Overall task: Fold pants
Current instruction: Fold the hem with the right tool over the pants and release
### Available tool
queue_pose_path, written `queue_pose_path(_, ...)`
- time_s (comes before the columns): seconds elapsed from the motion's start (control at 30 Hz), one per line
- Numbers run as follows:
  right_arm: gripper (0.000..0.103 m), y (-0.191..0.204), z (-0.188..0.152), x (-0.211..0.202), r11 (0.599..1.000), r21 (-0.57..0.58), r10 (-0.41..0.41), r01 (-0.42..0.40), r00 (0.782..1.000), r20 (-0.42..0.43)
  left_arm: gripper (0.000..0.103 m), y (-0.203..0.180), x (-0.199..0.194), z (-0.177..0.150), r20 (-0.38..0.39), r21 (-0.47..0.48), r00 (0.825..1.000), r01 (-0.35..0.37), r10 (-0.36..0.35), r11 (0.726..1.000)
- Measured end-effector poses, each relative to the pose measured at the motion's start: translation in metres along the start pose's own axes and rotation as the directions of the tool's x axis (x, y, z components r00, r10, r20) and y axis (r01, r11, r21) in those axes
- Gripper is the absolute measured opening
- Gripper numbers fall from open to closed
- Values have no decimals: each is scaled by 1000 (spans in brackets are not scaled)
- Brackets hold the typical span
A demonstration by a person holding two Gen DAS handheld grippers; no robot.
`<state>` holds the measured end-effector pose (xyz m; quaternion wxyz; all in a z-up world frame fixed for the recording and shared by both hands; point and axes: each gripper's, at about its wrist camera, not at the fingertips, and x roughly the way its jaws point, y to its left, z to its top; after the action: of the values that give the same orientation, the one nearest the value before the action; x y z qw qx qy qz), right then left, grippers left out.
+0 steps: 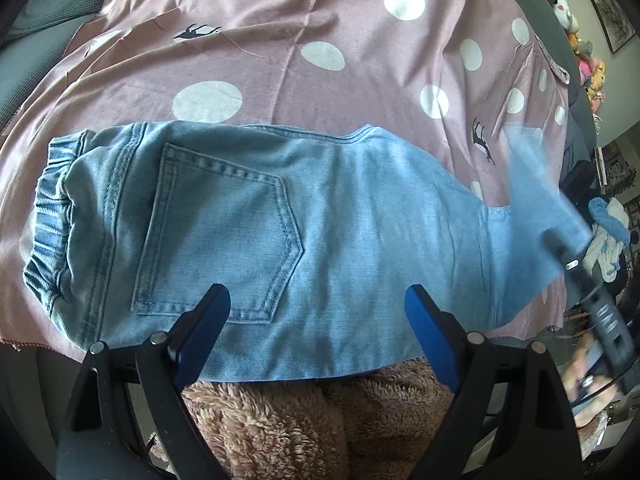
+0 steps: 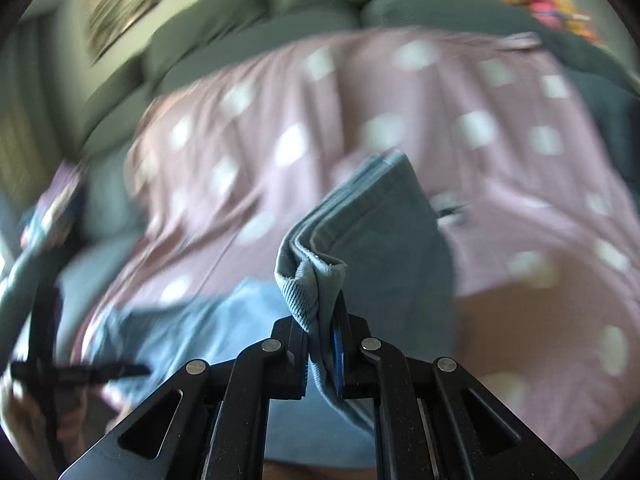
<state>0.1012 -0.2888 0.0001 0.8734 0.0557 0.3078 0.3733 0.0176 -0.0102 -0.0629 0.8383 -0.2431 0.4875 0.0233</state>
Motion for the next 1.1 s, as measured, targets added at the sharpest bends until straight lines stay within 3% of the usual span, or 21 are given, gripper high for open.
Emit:
queue_pose_path(0.1, 10, 32, -16, 44, 994, -87, 48, -62, 987, -152, 89, 1, -1, -1, 1, 4, 1000, -3, 3, 1000)
queue_pose_path(0.17, 10, 45, -30, 67, 988, -110, 75, -105, 966, -247, 89, 3, 0, -1, -2, 4, 1000, -6, 6, 1000)
queue_pose_path(0.33, 14, 61, -56, 92, 980, -165, 47, -111, 934, -354, 89, 3, 5, 1, -13, 5, 1000, -1, 1, 1000)
queue_pose_path(0.4, 25, 60, -55, 93, 981, -145, 71, -132, 928, -364, 89, -1, 7, 4, -16, 13, 1000, 9, -9, 1000)
queue_pose_path(0.43, 40, 59, -53, 91, 982, -123, 91, -145, 926, -366, 89, -4, 7, 5, -15, 18, 1000, 18, -17, 1000)
queue_pose_path(0.5, 59, 53, -50, 83, 984, -97, 108, -152, 928, -357, 89, -10, 7, 9, -13, 31, 999, 37, -37, 999)
queue_pose_path(0.53, 61, 50, -48, 75, 984, -95, 113, -153, 935, -337, 89, -14, 8, 12, -12, 37, 999, 47, -47, 998)
queue_pose_path(0.67, 65, 37, -46, 50, 988, -73, 112, -137, 956, -271, 86, -29, 21, 23, -24, 62, 994, 105, -104, 992)
queue_pose_path(0.8, 65, -9, -47, 41, 1000, 21, 23, -18, 972, -235, 70, -47, 55, 35, -108, 67, 982, 163, -155, 984)
queue_pose_path(0.87, 64, -31, -50, 41, 996, 82, -23, 44, 970, -242, 65, -54, 72, 39, -149, 65, 975, 178, -167, 982)
queue_pose_path(0.93, 57, -51, -54, 39, 987, 136, -51, 86, 968, -245, 60, -60, 89, 43, -176, 60, 971, 175, -162, 983)
queue_pose_path(1.0, 55, -65, -59, 37, 978, 173, -67, 113, 966, -248, 60, -65, 91, 48, -144, 63, 978, 162, -152, 985)
queue_pose_path(1.1, 53, -74, -66, 35, 971, 190, -92, 143, 963, -253, 56, -75, 101, 55, -170, 53, 967, 200, -189, 978)
